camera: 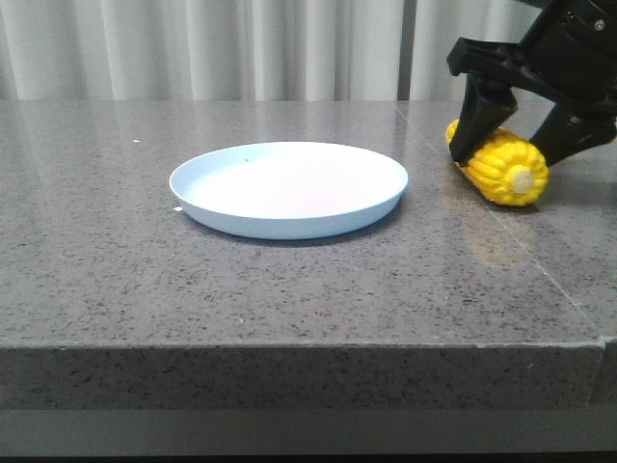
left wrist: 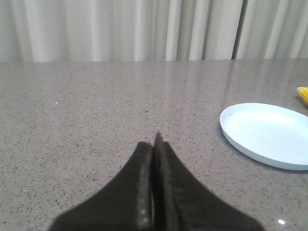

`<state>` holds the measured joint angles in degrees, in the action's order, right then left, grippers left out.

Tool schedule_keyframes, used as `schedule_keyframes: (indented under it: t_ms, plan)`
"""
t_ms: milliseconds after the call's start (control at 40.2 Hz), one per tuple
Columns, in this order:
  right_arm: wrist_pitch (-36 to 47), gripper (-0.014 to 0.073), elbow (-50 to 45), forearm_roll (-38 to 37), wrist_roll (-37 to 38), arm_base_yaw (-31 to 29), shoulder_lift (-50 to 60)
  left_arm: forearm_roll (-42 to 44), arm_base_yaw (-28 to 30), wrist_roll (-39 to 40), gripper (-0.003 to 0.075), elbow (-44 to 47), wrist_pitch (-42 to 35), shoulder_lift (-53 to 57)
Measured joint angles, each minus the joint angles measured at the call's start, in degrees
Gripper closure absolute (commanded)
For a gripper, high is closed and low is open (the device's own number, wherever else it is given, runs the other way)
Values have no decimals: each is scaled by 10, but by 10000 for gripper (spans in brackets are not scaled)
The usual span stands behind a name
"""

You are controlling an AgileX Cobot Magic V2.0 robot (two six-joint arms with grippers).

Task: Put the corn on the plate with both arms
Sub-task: 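Lower the right gripper over the yellow corn cob and grasp it, then lift the corn with the right gripper and carry it over the plate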

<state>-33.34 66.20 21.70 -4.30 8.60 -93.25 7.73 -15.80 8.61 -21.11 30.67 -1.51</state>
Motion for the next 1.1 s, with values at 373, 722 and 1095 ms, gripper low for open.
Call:
schedule_keyframes:
  t_ms: [373, 722, 1095]
  plan:
    - [1, 381, 1, 0, 0, 8, 47, 0, 0, 0, 741, 0, 0, 0]
    - [-6, 382, 58, -35, 76, 134, 59, 0, 0, 0, 741, 0, 0, 0]
    - [-84, 382, 156, -322, 376, 293, -48, 0, 0, 0, 741, 0, 0, 0]
